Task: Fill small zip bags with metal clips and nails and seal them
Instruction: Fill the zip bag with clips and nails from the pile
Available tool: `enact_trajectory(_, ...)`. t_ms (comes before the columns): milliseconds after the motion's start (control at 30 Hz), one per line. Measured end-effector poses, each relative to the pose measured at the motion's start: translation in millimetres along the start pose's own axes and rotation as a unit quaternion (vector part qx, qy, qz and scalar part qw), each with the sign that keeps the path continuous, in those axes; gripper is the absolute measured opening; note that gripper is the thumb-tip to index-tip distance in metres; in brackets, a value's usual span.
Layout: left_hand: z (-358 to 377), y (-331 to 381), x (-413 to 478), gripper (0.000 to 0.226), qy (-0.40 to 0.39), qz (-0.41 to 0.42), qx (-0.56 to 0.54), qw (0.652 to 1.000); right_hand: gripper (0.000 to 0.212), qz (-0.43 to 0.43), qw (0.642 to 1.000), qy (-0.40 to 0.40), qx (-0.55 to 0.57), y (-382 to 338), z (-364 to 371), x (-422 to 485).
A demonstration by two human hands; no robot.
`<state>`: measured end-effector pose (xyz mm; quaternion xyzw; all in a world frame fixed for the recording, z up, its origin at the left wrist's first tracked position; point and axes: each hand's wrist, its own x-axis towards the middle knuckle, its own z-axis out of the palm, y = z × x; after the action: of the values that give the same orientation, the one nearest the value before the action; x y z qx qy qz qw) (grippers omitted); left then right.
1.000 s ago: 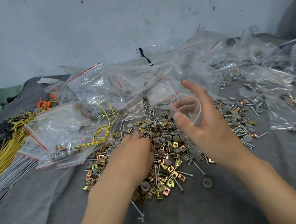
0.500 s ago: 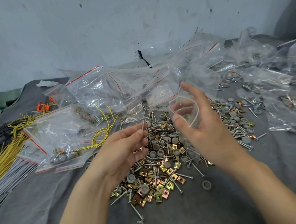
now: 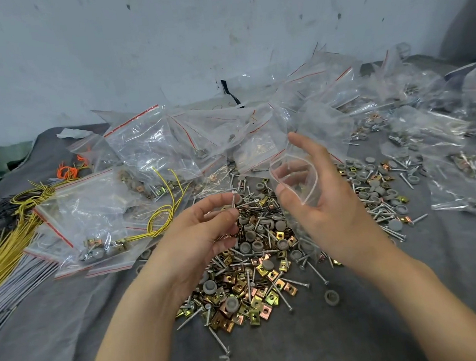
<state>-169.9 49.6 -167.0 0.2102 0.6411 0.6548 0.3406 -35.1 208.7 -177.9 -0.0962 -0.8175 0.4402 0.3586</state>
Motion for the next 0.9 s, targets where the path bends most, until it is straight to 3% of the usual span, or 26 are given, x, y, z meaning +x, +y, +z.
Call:
enact_trajectory(167,0,1,0,0.025,0.009,0.042,0.036,0.998,0.065,0.001,1.000,-0.010,-0.006,-1,1,-1)
enact_trajectory(300,7,8,-5,0.025,0.057,0.125,0.117,0.984,0.065,-0.001,1.000,-0.011,-0.014,-3,0,-2)
enact_trajectory(533,26,47,-20,0.019,0.097,0.317,0.298,0.895,0.068,-0.004,1.000,-0.014,-0.022,-5,1,-3)
enact_trajectory(733,43,55,-26,0.026,0.012,0.353,0.411,0.840,0.069,-0.006,1.000,-0.010,-0.024,-3,1,-3)
enact_trajectory(833,49,54,-24,0.025,0.003,0.350,0.414,0.840,0.070,-0.001,1.000,-0.010,-0.024,-3,1,-3)
enact_trajectory(900,50,53,-23,0.029,-0.001,0.344,0.382,0.858,0.070,0.003,1.000,-0.011,-0.022,-4,0,-3)
